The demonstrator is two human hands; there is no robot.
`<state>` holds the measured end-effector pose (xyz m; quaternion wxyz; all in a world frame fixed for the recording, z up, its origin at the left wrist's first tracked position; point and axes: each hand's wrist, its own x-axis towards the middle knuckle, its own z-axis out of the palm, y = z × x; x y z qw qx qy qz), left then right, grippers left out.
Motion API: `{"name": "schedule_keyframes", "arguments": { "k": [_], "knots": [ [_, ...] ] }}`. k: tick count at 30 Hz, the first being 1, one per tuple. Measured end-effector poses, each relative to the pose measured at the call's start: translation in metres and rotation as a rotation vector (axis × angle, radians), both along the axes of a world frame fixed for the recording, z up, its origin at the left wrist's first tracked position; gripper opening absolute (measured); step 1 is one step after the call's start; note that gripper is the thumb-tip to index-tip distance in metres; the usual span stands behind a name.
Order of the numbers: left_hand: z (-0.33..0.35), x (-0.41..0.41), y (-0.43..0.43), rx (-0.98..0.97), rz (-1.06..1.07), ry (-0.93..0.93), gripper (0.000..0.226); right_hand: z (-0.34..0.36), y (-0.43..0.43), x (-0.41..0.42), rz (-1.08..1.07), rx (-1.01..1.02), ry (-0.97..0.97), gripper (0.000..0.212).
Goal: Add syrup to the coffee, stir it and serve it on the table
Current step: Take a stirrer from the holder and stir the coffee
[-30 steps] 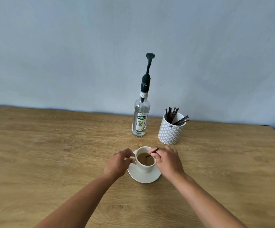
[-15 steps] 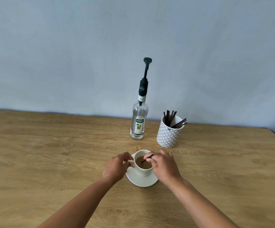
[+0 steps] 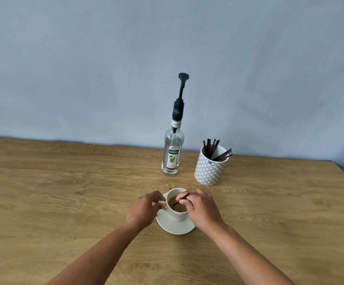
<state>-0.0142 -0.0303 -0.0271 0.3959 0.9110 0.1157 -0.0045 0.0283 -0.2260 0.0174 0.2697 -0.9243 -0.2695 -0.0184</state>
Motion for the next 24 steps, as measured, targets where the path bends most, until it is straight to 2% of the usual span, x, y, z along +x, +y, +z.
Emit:
{"name": "schedule_keyframes", "arguments": {
  "k": [6, 15, 24],
  "knots": [
    [0.0, 0.0, 0.0, 0.002, 0.002, 0.002, 0.004, 0.006, -0.008, 0.003, -0.007, -0.038, -0.119, 0.016],
    [-0.001, 0.0, 0.0, -0.019, 0.005, -0.001, 0.011, 0.002, -0.004, -0.004, 0.005, 0.014, -0.012, 0.016],
    [0.002, -0.002, 0.0, -0.021, 0.005, 0.01, 0.007, 0.006, -0.01, 0.0, 0.005, -0.057, -0.13, 0.015]
  ]
}}
